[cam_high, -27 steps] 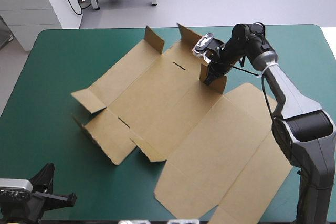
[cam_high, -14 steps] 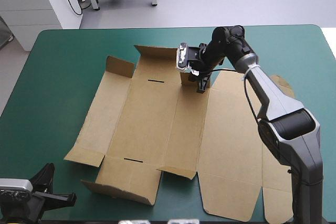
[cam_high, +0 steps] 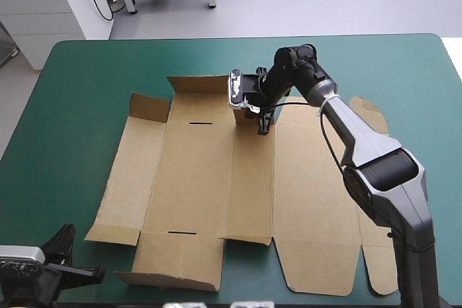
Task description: Fold the box
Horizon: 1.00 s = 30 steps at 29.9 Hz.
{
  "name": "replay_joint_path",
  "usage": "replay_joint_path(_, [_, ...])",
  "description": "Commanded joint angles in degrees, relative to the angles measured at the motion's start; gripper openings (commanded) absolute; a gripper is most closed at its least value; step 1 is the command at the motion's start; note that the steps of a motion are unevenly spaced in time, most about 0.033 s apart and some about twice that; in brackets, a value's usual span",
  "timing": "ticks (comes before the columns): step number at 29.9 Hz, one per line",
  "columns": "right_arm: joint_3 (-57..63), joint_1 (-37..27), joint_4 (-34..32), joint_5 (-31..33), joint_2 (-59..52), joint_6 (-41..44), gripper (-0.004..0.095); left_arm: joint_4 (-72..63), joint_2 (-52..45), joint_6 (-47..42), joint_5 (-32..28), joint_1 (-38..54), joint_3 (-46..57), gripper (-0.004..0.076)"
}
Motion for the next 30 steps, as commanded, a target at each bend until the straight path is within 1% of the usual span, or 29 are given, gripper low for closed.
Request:
replay_joint_path(1, [-1.87, 0.05, 2.56, -3.11, -3.98, -0.58, 0.0099, -0.53, -0.42, -0.32, -4.53, -0.02, -1.23, -0.0008])
replay_joint_path(4, [-1.87, 0.05, 2.07, -3.36, -3.98, 0.31, 0.0316, -0.53, -0.42, -0.31, -4.53, -0.02, -1.23, -0.0008])
replay_joint_path(6, [-2.33, 0.05, 1.05, -3.56, -4.09, 3.45, 0.0456, -0.53, -0.42, -0.31, -4.53, -0.02, -1.23, -0.0008])
replay_joint_path(8, [-3.74, 0.05, -0.78, -3.32, -4.09, 6.76, 0.0518, -0.53, -0.42, -0.31, -4.53, -0.02, -1.23, -0.0008])
replay_joint_path(9, [-4.78, 0.05, -2.25, -2.67, -4.17, 8.16, 0.0525, -0.53, -0.42, -0.31, -4.53, -0.02, -1.23, -0.0008])
replay_joint_path(11, [-8.59, 0.05, -5.98, -0.75, -4.17, 13.36, 0.0500, -0.53, -0.42, -0.31, -4.53, -0.02, -1.23, -0.0008])
replay_joint_path(13, [-12.21, 0.05, -10.36, 1.18, -4.35, 19.03, 0.0434, -0.53, -0.42, -0.31, -4.53, -0.02, -1.23, -0.0008])
replay_joint_path(14, [-14.02, 0.05, -12.77, 2.16, -4.52, 22.80, 0.0369, -0.53, -0.42, -0.31, -4.53, -0.02, -1.23, -0.0008])
replay_joint_path(16, [-16.42, 0.05, -17.45, 3.87, -5.32, 29.34, 0.0198, -0.53, -0.42, -0.31, -4.53, -0.02, -1.23, -0.0008])
replay_joint_path(18, [-16.70, 0.05, -23.38, 4.52, -6.70, 36.28, -0.0027, -0.53, -0.42, -0.31, -4.53, -0.02, -1.23, -0.0008])
replay_joint_path(19, [-16.70, 0.05, -25.75, 4.52, -7.32, 40.87, -0.0005, -0.53, -0.42, -0.31, -4.53, -0.02, -1.23, -0.0008])
replay_joint_path(21, [-16.27, -0.84, -29.53, 4.52, -8.57, 52.53, 0.0000, -0.53, -0.42, -0.31, -4.53, -0.02, -1.23, -0.0008])
replay_joint_path(22, [-15.64, -1.48, -29.80, 4.52, -9.21, 56.11, 0.0000, -0.53, -0.42, -0.31, -4.53, -0.02, -1.23, -0.0008])
replay_joint_path(24, [-14.35, -3.04, -29.00, 4.52, -10.43, 60.55, 0.0000, -0.53, -0.42, -0.31, -4.53, -0.02, -1.23, -0.0008])
replay_joint_path(27, [-10.50, -6.53, -23.64, 4.52, -13.00, 61.68, 0.0000, -0.53, -0.42, -0.31, -4.53, -0.02, -1.23, -0.0008])
replay_joint_path(28, [-8.60, -7.90, -20.73, 4.52, -14.59, 61.29, 0.0000, -0.53, -0.42, -0.31, -4.53, -0.02, -1.23, -0.0008])
replay_joint_path(30, [-3.62, -10.57, -17.21, 4.52, -17.36, 60.09, 0.0000, -0.53, -0.42, -0.31, -4.53, -0.02, -1.23, -0.0008])
